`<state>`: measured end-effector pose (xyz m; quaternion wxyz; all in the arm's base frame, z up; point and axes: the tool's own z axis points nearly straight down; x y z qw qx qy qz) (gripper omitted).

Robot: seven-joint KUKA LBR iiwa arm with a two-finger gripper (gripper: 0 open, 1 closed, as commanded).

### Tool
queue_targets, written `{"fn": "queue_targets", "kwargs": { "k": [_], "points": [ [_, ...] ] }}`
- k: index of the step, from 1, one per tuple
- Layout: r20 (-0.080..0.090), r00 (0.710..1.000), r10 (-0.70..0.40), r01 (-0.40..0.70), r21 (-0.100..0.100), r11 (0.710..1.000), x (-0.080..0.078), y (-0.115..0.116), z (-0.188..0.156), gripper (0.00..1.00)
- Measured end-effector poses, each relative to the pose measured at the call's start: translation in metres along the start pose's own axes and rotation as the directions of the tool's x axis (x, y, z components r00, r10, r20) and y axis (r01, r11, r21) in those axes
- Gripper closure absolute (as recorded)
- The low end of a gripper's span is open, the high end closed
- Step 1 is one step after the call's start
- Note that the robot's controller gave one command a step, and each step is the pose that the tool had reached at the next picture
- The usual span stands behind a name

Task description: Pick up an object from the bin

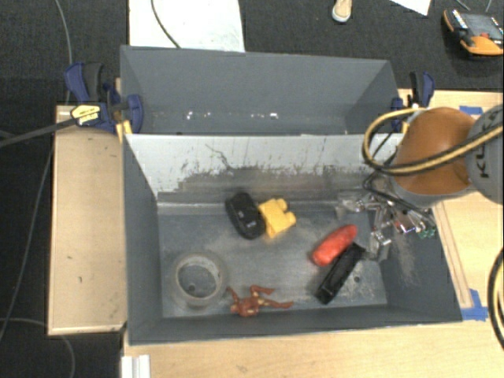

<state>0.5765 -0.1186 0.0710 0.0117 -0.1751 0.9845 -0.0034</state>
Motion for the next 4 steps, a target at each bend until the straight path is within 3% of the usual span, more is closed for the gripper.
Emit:
{"fn": "queue_targets", "kwargs": {
  "k": [1,2,3,4],
  "points": [
    [-0.013,1.000,0.020,-0.020,-0.009,1.000,0.041,0.069,-0.001,0.00],
    [0.004,0.999,0.042,-0.042,0.002,0.999,0.009,0.049,0.000,0.00],
    [-0.010,1.000,0.029,-0.029,-0.008,1.000,0.031,0.071,-0.007,1.00],
    [-0.010,1.000,0.028,-0.029,-0.008,1.000,0.031,0.071,-0.007,1.00]
  ]
}}
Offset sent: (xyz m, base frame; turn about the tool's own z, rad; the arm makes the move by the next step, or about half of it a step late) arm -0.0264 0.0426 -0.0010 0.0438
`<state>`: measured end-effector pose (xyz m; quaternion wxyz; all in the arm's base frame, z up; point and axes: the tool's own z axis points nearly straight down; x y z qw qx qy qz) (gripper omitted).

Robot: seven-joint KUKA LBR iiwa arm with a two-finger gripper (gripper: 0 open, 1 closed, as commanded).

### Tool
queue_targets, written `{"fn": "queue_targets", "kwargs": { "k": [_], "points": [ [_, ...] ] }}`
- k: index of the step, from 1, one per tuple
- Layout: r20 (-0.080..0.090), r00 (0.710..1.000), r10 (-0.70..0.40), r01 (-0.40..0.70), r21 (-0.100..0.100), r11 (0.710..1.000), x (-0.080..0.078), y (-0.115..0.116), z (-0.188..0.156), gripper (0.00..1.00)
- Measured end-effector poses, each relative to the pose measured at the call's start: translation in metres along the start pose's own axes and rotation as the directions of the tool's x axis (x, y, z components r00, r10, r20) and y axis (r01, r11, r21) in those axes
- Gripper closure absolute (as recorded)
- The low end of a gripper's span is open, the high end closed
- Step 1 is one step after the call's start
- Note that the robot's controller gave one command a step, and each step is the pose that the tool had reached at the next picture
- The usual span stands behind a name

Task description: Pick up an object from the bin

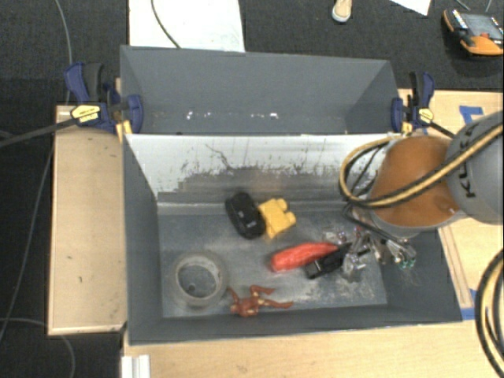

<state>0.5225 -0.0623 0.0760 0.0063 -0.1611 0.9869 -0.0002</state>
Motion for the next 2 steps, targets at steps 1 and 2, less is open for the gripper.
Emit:
{"fn": "queue_targets", "kwargs": {
  "k": [1,2],
  "points": [
    [0.009,1.000,-0.009,0.009,0.004,1.000,-0.005,-0.006,-0.092,1.00],
    [-0.002,1.000,-0.009,0.009,-0.002,1.000,-0.008,0.000,-0.111,1.00]
  ]
}}
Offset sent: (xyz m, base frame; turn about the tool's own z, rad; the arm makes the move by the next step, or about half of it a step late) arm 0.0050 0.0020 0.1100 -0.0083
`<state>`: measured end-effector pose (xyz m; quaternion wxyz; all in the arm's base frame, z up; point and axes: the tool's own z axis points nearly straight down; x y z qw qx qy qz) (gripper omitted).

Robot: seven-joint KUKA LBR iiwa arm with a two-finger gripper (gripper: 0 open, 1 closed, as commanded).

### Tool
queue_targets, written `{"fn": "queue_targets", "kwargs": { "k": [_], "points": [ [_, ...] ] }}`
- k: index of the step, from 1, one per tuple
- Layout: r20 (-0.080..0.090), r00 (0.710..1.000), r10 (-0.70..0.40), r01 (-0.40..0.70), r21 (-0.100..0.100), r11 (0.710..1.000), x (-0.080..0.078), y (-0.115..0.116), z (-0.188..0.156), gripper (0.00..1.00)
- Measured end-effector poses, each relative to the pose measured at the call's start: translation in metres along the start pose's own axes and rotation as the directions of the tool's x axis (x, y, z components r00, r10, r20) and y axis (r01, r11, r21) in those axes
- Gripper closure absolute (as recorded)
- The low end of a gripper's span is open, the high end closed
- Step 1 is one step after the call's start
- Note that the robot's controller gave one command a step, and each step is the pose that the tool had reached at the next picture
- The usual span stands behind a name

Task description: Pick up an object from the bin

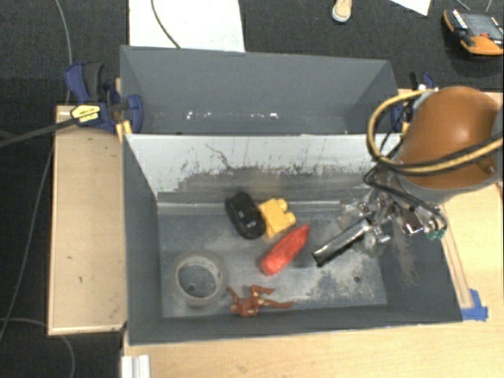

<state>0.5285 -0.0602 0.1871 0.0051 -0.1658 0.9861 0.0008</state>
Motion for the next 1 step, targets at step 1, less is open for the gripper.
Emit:
{"fn": "queue_targets", "kwargs": {
  "k": [1],
  "points": [
    [0.005,1.000,0.012,-0.012,0.002,1.000,0.0081,0.0021,-0.0082,1.00]
  ]
}}
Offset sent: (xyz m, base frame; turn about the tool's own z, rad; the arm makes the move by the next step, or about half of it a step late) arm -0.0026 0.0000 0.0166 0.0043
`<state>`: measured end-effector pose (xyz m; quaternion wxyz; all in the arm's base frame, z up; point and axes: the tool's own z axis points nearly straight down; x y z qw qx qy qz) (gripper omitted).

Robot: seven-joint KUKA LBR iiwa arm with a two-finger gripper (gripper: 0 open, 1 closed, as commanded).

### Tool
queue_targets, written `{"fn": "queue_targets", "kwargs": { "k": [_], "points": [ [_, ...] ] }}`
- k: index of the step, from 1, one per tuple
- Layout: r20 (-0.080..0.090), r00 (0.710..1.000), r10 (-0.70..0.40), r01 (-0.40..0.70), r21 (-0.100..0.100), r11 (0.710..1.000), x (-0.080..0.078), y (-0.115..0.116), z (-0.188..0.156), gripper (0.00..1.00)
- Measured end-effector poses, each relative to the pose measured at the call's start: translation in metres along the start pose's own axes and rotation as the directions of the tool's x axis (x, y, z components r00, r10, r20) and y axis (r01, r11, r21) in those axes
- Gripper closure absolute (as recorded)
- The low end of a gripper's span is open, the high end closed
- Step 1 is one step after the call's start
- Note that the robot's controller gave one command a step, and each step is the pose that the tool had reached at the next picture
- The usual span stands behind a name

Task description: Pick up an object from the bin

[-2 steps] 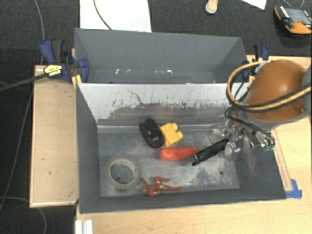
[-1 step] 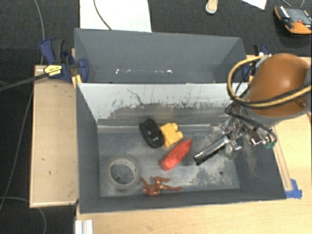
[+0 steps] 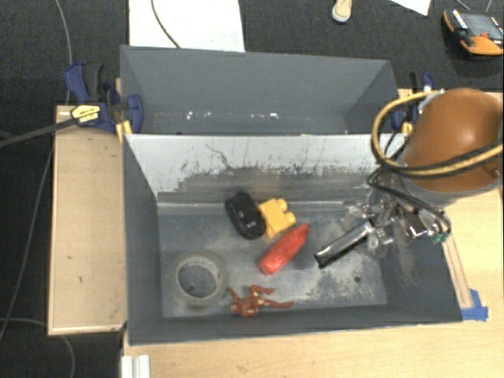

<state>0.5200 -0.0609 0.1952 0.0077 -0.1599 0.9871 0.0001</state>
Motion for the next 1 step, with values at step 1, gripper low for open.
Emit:
{"fn": "queue_targets", "kwargs": {
  "k": [1],
  "points": [
    [-0.001,1.000,-0.004,0.004,-0.001,1.000,-0.0068,-0.0015,-0.0092,1.00]
  ]
}}
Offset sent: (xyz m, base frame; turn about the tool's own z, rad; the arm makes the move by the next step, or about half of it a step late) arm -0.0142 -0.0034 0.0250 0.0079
